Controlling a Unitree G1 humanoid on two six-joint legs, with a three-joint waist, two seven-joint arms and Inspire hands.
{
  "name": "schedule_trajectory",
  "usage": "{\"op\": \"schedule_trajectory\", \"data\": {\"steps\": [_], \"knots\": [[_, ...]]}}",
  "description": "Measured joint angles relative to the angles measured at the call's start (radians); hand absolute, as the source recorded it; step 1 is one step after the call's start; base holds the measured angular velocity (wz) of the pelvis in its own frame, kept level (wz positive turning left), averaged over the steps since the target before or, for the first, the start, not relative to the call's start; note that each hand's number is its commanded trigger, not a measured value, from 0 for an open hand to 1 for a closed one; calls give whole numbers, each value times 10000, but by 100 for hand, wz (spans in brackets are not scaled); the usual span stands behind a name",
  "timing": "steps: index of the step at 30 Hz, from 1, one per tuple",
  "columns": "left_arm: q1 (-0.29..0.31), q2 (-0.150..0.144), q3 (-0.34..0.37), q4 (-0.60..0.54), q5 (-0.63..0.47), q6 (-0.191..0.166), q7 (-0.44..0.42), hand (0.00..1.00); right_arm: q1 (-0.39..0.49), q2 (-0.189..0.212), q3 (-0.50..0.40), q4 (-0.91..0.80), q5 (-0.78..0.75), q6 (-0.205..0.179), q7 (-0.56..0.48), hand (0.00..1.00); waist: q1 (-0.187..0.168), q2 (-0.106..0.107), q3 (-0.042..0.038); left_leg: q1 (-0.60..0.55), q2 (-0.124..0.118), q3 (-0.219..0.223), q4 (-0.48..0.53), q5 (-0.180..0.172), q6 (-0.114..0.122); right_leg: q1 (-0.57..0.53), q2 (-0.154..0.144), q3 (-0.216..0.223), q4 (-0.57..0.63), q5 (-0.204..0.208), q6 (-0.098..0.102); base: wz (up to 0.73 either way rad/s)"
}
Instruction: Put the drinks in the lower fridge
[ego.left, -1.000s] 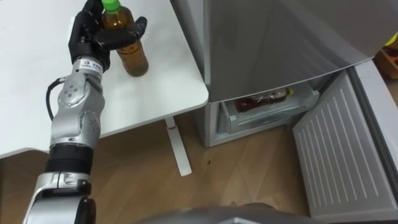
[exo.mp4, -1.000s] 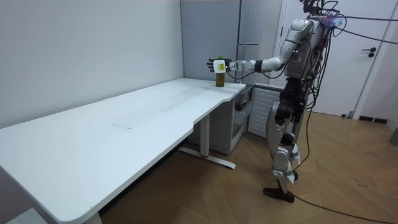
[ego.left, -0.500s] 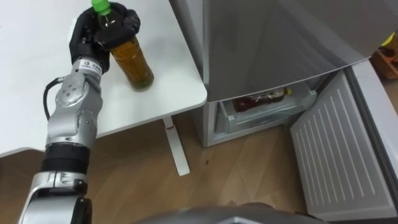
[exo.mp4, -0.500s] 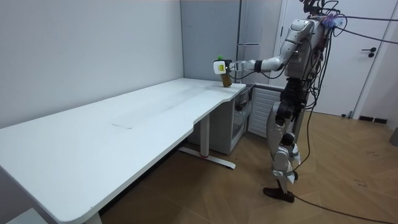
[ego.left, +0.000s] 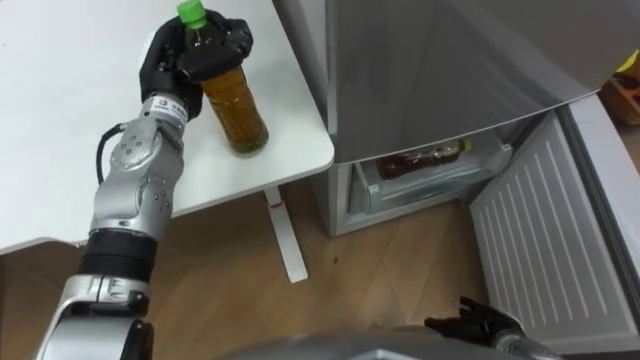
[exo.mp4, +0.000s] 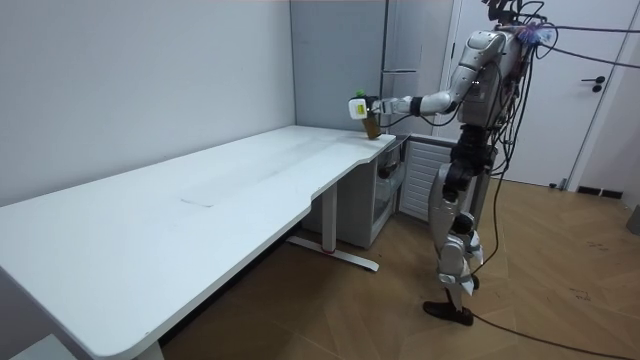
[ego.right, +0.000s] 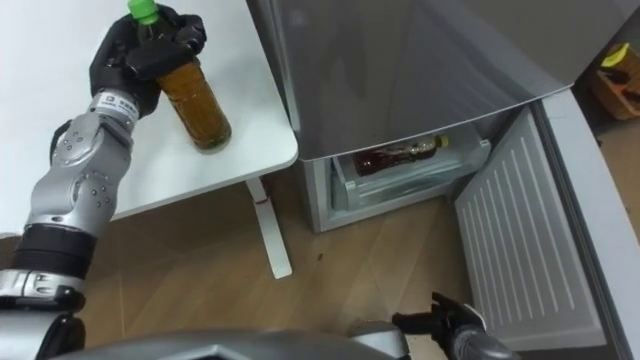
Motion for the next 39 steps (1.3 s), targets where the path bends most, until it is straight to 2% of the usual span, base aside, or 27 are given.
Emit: {"op": "schedule_trajectory", "data": {"steps": [4, 7, 13, 15, 17, 19, 21, 22, 24, 25, 26, 27, 28, 29, 30, 32, 34, 35, 39], "knots": [[463, -181, -421, -904, 17, 16, -196, 100, 17, 138, 467, -828, -202, -131, 226, 0, 363, -17, 10, -33, 3, -33, -4, 0, 0, -16, 1, -18, -22, 0, 1, 1], [548, -234, -660, -1231, -21, 17, -387, 100, 7, 190, 614, -1237, -207, -137, 435, 0, 625, -34, 13, -103, -3, -153, -5, 0, 0, -22, -7, -94, -38, 0, 1, 7], [780, -258, -711, -1902, -171, 16, -647, 100, -84, 248, 690, -1866, -215, -213, 793, 0, 665, -93, 3, -84, -15, -600, -20, 0, 0, 154, -18, -493, -34, 0, 1, 18], [1126, -254, -701, -2366, -170, 16, -753, 100, -64, 327, 698, -2141, -243, -213, 919, 0, 707, -131, -11, -64, -12, -652, -28, 1, -1, 152, -19, -620, -39, -1, 1, 6], [1815, -239, -716, -3198, -139, 16, -998, 100, -46, 415, 764, -2523, -318, -224, 998, 0, 709, -189, -24, -97, -9, -818, -30, 1, -1, 189, -26, -923, -31, -1, 1, 7], [2088, -239, -751, -3405, -139, 17, -1332, 100, -59, 437, 863, -2704, -325, -231, 997, 0, 756, -252, -30, -136, -8, -885, -35, 1, -1, 182, -29, -1040, -30, -1, 1, 16], [2210, -208, -930, -3412, -140, 17, -1504, 100, -54, 437, 912, -2738, -320, -303, 1014, 0, 946, -281, -36, -127, -5, -989, -36, 1, -1, 160, -29, -1158, -27, -1, 1, 10], [2300, -193, -994, -3412, -140, 16, -1651, 100, -67, 437, 926, -2740, -323, -347, 1061, 0, 1025, -291, -36, -108, -14, -1207, -82, 2, 0, 180, -29, -1244, 15, -1, 1, 16], [2480, -232, -1090, -3416, -145, 7, -1885, 100, -49, 436, 1025, -2740, -324, -423, 1097, 0, 1204, -250, -5, 120, 154, -1939, -306, 72, 8, -284, 17, -1416, 1016, -201, -57, -11], [2751, -124, -1130, -3414, -149, -146, -2066, 100, -63, 464, 1235, -2766, -333, -486, 1160, 0, 1442, -86, 18, 234, 422, -2811, -446, 70, -8, -947, 430, -1155, 1177, -481, -372, -56], [2901, -51, -1023, -3402, -156, -283, -2135, 100, -130, 496, 1379, -2845, -359, -528, 1207, 0, 1477, -104, 32, 202, 544, -2921, -421, 56, -31, -1246, 663, -955, 695, -405, -577, -41], [3050, -51, -780, -3373, -437, -419, -2305, 100, -92, 508, 1577, -3055, -376, -663, 1221, 0, 1325, -239, 26, 12, 665, -2950, -225, -56, -244, -1365, 797, -1248, 95, 1000, -878, 31], [3136, -156, -838, -3357, -462, -407, -2344, 100, 78, 521, 1606, -3072, -373, -690, 1214, 0, 1039, -231, 11, 48, 678, -2575, -267, -23, -364, -1092, 796, -1519, -22, 1049, -893, 62], [3288, -215, -1004, -3358, -470, -405, -2615, 100, 74, 435, 1676, -3071, -376, -623, 1240, 0, 1039, -206, 18, 141, 691, -2055, -364, 62, -447, -999, 779, -1543, -15, 1028, -871, 54], [3361, -212, -1070, -3358, -475, -405, -2757, 100, 23, 401, 1671, -3072, -379, -621, 1301, 0, 1069, -207, 20, 168, 681, -1910, -418, 124, -452, -1000, 768, -1519, -13, 1015, -859, 14], [3454, -227, -1224, -3363, -624, -411, -3078, 100, -90, 294, 1674, -3221, -367, -621, 1505, 0, 1189, -229, 29, 186, 658, -1882, -508, 185, -447, -1045, 762, -1556, -13, 963, -811, 7], [3556, -196, -1424, -3345, -741, -386, -3154, 100, -93, 383, 1706, -3738, -314, -625, 1875, 0, 1209, -298, 39, 101, 586, -1857, -496, 180, -443, -1052, 690, -1699, -7, 913, -779, 21], [3575, -170, -1481, -3272, -739, -349, -3181, 100, -117, 386, 1714, -4000, -313, -632, 2013, 0, 1223, -344, 70, 41, 495, -1855, -438, 179, -440, -1059, 670, -1694, -8, 848, -780, 18], [3763, 25, -1543, -3106, -711, -149, -3267, 100, -197, 347, 1931, -4407, -343, -580, 2447, 0, 1216, -438, 60, -138, 382, -1665, -314, 189, -414, -1212, 506, -1713, 201, 754, -687, 13]]}}
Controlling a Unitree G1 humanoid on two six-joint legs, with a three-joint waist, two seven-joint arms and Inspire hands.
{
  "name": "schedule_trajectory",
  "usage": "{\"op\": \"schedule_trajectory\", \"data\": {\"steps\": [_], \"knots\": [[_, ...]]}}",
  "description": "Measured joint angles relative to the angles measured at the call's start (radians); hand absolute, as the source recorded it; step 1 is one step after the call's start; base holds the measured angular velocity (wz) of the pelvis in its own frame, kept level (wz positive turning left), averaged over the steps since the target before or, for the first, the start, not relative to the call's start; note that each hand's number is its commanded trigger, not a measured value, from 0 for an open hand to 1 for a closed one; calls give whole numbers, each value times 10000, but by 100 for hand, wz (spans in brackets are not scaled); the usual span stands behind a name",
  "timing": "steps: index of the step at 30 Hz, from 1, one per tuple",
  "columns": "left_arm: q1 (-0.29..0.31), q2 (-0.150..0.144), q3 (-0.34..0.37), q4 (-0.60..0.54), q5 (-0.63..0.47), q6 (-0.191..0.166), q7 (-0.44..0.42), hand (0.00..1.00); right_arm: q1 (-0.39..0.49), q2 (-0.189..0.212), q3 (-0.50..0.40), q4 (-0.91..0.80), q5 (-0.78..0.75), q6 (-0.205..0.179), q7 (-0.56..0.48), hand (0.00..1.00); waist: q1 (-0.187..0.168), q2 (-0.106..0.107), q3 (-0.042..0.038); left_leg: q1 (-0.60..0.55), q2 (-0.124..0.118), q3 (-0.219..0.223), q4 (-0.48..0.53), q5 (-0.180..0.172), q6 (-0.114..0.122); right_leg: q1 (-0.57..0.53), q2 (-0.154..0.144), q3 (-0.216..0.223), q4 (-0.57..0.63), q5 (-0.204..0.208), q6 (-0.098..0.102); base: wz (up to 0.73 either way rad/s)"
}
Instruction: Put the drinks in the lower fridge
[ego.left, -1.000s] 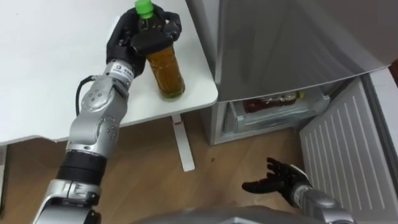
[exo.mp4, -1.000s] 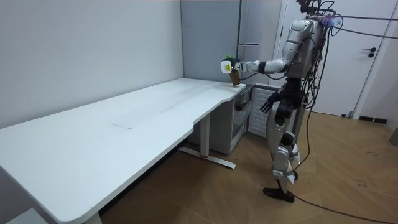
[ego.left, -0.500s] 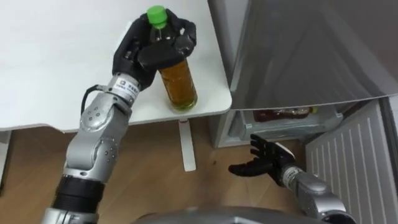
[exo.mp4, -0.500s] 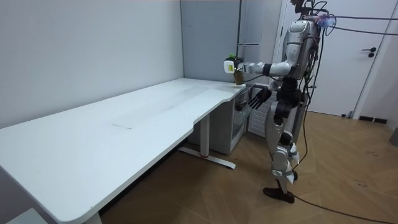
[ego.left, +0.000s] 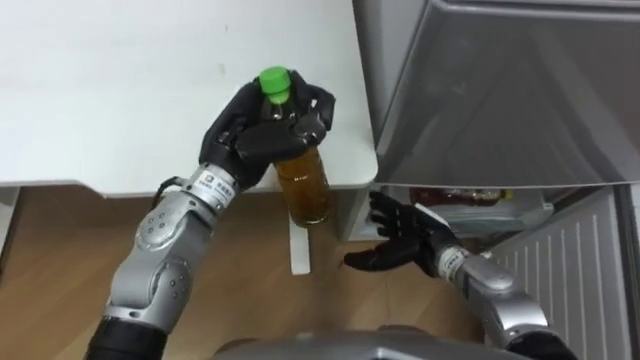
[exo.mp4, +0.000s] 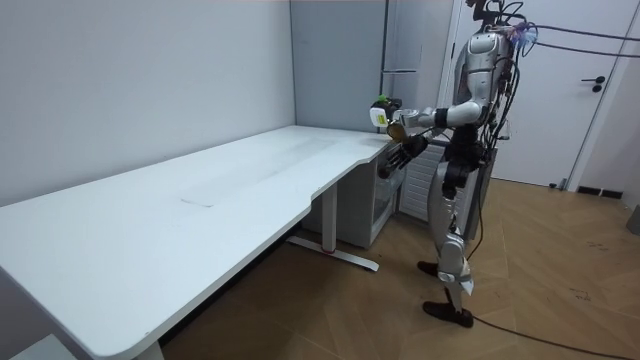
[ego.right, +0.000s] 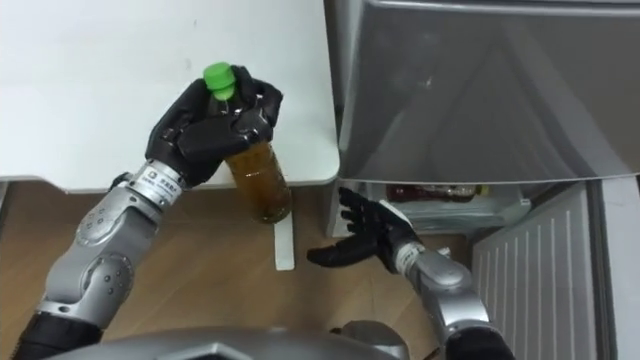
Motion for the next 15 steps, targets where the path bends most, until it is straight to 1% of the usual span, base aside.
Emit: {"op": "schedule_trajectory", "data": {"steps": [2, 4, 8, 11, 15], "knots": [[203, 117, -39, 1, -1, 6, -138, 100, 1, -53, 163, -200, -102, 62, 392, 0, 6, -14, -3, -40, -68, 5, 131, -5, 18, 0, -94, -12, 89, -1, 34, 7], [241, 145, -45, 0, -7, 7, -276, 100, 3, -57, 218, -282, -151, 62, 652, 0, 9, -15, -4, -64, -99, 15, 182, -24, 51, -14, -140, -16, 164, -25, 70, 2], [282, 172, -105, 0, -97, 6, -507, 100, 1, -74, 351, -482, -212, 62, 1133, 0, -11, -39, -24, -236, -102, 34, 320, -66, 127, -148, -175, -44, 274, -32, 69, 1], [286, 221, -358, 28, -129, 6, -809, 100, 14, -197, 453, -474, -215, 62, 1420, 0, -15, -42, -26, -283, -97, 39, 348, -64, 131, -152, -196, -120, 287, -35, 65, 6], [286, 272, -623, 159, -481, 7, -983, 100, 17, -279, 527, -472, -215, 64, 1578, 0, -16, -46, -25, -281, -90, 53, 334, -63, 131, -153, -193, -183, 284, -38, 59, 0]]}}
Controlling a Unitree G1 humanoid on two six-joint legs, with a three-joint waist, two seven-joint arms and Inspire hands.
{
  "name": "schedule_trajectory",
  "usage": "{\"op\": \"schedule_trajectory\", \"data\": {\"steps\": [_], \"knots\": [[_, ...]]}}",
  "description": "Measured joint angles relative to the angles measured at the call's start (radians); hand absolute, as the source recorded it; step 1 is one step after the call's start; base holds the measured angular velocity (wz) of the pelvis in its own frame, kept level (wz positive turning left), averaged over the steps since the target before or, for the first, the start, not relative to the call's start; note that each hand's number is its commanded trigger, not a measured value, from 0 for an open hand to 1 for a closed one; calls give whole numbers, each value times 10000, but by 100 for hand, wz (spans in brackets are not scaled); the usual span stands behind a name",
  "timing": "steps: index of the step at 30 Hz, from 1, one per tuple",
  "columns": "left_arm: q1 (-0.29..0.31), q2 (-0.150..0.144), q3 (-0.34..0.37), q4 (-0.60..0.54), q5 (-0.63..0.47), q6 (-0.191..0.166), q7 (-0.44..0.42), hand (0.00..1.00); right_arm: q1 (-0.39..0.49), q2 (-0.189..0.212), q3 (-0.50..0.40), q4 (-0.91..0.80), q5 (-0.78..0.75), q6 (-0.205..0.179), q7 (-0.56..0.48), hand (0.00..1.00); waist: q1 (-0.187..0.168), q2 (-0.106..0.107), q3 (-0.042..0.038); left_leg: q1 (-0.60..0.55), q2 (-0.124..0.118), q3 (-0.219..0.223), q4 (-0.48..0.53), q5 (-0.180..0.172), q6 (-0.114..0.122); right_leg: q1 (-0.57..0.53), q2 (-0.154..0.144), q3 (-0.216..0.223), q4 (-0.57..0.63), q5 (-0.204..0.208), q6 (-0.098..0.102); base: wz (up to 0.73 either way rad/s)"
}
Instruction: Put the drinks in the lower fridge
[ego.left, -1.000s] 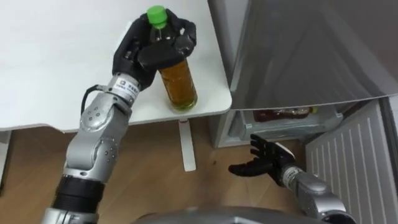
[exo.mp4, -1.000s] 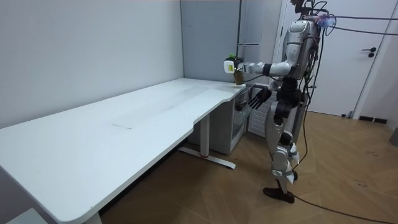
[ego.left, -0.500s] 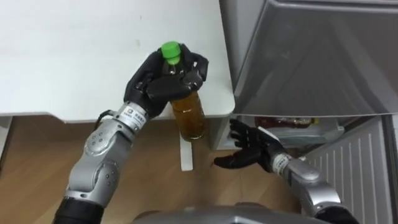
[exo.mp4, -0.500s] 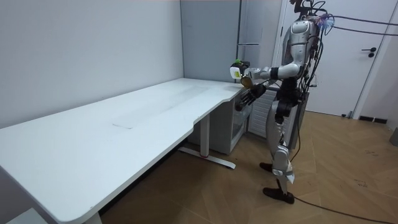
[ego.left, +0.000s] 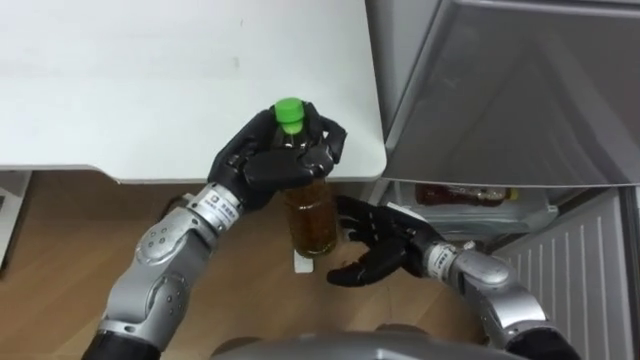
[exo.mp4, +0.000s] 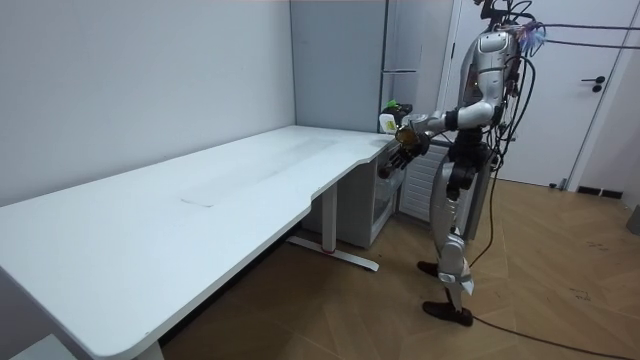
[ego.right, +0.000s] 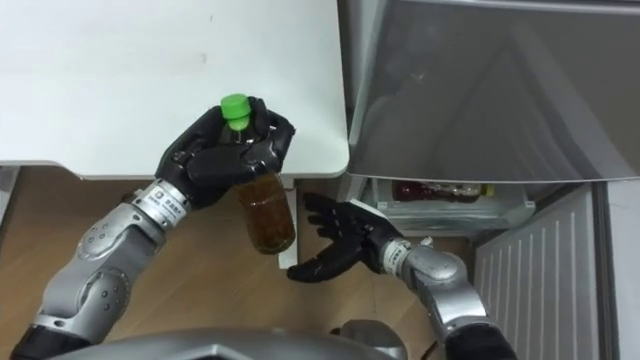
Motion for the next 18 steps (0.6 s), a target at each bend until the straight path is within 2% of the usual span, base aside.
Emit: {"op": "schedule_trajectory", "data": {"steps": [8, 12, 18], "knots": [[102, 77, -126, 172, -154, 22, -257, 100, 1, -60, 8, -3, 0, 146, 409, 0, -9, -82, -14, -28, 7, 149, -17, 0, 0, -61, -13, -7, -4, -13, 2, -1], [147, 88, -151, 201, -144, 178, -285, 100, 20, -151, -6, -188, -52, 222, 943, 0, -24, -137, -40, -73, 7, 148, -15, -1, 0, -82, -25, -12, -17, -34, 8, 1], [148, 353, -338, 223, -68, 183, -283, 100, 191, -359, 8, -1151, 77, 228, 1655, 0, 5, -122, -39, -211, 4, 133, 5, -1, 0, -197, -38, -11, 17, -61, 5, 1]]}}
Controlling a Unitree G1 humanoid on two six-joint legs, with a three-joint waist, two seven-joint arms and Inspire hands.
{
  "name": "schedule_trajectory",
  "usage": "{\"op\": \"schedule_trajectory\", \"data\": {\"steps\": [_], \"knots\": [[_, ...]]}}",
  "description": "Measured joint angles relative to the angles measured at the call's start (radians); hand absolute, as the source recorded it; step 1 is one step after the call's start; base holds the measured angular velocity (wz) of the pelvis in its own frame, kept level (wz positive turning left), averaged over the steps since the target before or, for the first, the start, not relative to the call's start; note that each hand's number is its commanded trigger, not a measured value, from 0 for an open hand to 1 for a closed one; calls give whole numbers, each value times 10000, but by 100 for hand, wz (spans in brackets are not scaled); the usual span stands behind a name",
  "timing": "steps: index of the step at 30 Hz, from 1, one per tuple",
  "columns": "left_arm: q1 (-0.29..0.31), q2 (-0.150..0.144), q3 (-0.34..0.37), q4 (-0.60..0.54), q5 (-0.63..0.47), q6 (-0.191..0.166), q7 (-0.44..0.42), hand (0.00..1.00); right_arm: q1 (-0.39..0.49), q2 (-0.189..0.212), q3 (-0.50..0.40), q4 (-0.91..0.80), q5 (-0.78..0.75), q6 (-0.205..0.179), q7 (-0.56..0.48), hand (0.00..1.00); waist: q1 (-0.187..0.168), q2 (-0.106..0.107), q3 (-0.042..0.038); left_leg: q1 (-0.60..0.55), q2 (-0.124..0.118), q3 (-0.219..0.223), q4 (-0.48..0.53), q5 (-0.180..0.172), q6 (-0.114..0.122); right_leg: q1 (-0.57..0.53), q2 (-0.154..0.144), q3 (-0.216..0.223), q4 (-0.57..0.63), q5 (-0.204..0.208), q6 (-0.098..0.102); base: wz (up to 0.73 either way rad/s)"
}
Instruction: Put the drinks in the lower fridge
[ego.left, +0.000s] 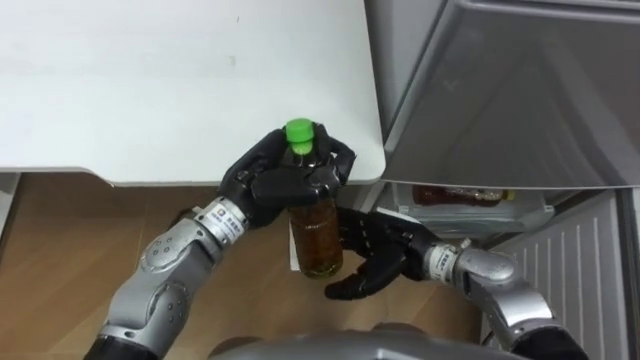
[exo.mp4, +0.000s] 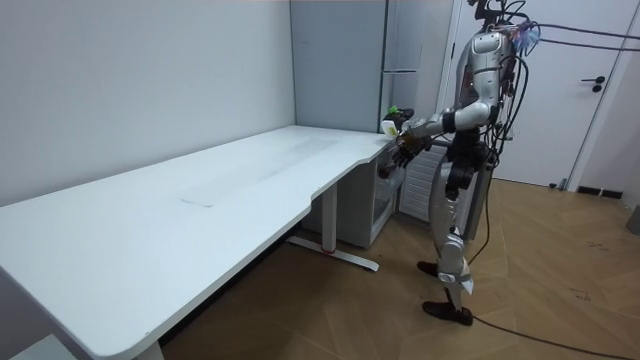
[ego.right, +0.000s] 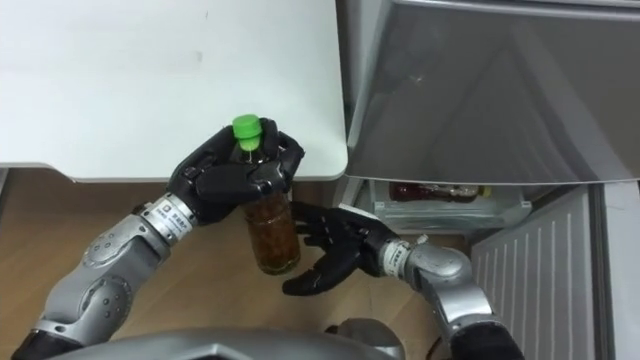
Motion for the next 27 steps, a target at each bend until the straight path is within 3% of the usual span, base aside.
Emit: {"op": "schedule_trajectory", "data": {"steps": [4, 12, 20, 26, 27], "knots": [[12, 161, 5, 0, 454, 0, 1, 100, 32, -358, 8, -393, 267, 0, 208, 0, 40, 14, 3, -28, -24, 0, -6, 0, 0, -44, -29, -3, 45, -30, 18, 0], [15, 174, -196, 7, 1263, 2, 1, 100, 32, -307, 213, -407, 1513, 6, 649, 0, 51, 130, 69, 16, -20, 3, -27, 0, 0, -23, -19, -15, 66, -30, 16, 0], [44, 241, -220, 27, 2143, 0, 1, 100, 24, -249, 606, -471, 2495, -8, 854, 0, 60, 118, 67, 58, -18, 113, -13, 0, 0, -85, -9, 136, 176, -36, 6, -4], [37, 201, -291, 384, 2095, -275, 2, 100, 39, -280, 805, -445, 2712, 134, 766, 0, 137, 63, 77, 90, -14, 149, -14, 0, 0, -100, 14, 234, 194, -37, 6, -3], [38, 207, -328, 432, 2094, -279, 3, 100, 41, -263, 886, -443, 2792, 198, 741, 20, 160, 51, 80, 84, -11, 150, -14, 0, 0, -105, 19, 232, 190, -37, 5, 0]]}}
